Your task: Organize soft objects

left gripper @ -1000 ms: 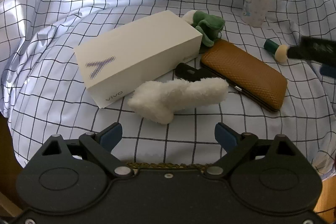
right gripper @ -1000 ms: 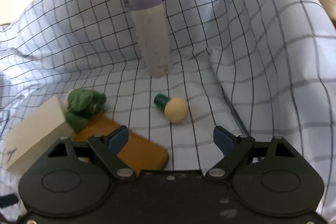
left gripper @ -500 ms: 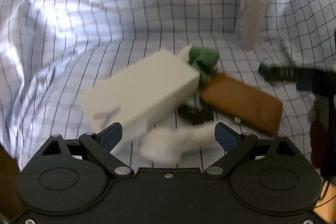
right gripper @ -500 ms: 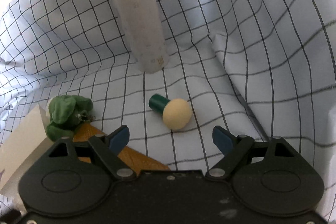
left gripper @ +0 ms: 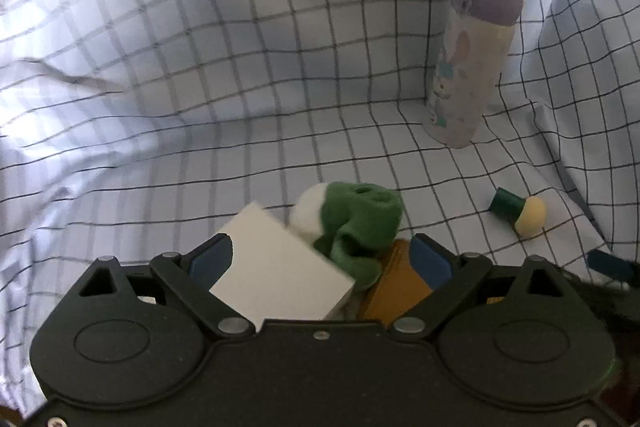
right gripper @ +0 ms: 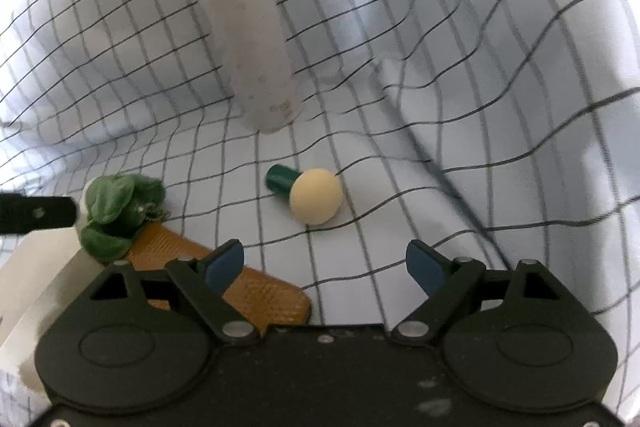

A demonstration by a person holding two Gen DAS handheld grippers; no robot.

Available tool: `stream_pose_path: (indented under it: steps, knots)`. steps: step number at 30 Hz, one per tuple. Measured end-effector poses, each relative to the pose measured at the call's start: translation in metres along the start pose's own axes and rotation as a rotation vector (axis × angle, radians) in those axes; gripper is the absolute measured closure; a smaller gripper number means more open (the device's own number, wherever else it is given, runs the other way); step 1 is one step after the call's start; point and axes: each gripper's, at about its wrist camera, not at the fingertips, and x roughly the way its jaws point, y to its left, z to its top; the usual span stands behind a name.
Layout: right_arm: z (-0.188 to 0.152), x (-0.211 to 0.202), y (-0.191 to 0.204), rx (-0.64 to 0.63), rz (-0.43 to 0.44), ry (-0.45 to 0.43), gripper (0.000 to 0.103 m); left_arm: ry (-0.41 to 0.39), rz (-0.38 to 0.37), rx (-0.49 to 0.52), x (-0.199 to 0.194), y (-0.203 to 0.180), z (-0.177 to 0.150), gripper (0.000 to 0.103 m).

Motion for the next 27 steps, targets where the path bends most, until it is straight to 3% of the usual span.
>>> stream_pose_path:
  steps: [7, 12, 14, 16, 19, 22, 27]
  knots:
    - [0.000, -0.005, -0.002, -0.008, -0.017, -0.037, 0.013, 0.018, 0.028, 0.110, 0.032, -0.018, 0.012, 0.011]
    - [0.001, -0.005, -0.001, -0.011, 0.003, -0.025, 0.013, 0.077, -0.001, 0.149, 0.053, -0.024, 0.016, 0.013]
    - [0.001, -0.004, 0.001, -0.014, 0.010, -0.020, 0.014, 0.103, -0.006, 0.158, 0.062, -0.026, 0.016, 0.018]
    - [0.001, -0.001, 0.003, -0.020, 0.018, -0.011, 0.014, 0.108, 0.018, 0.179, 0.069, -0.030, 0.014, 0.031]
    - [0.003, 0.005, 0.006, -0.031, 0.023, 0.006, 0.014, 0.104, 0.031, 0.190, 0.072, -0.031, 0.015, 0.035]
    - [0.008, 0.014, 0.009, -0.052, 0.020, 0.027, 0.020, 0.092, 0.004, 0.165, 0.070, -0.025, 0.018, 0.038]
    - [0.017, 0.030, 0.010, -0.101, 0.017, 0.070, 0.045, 0.052, 0.001, 0.116, 0.061, -0.017, 0.026, 0.038]
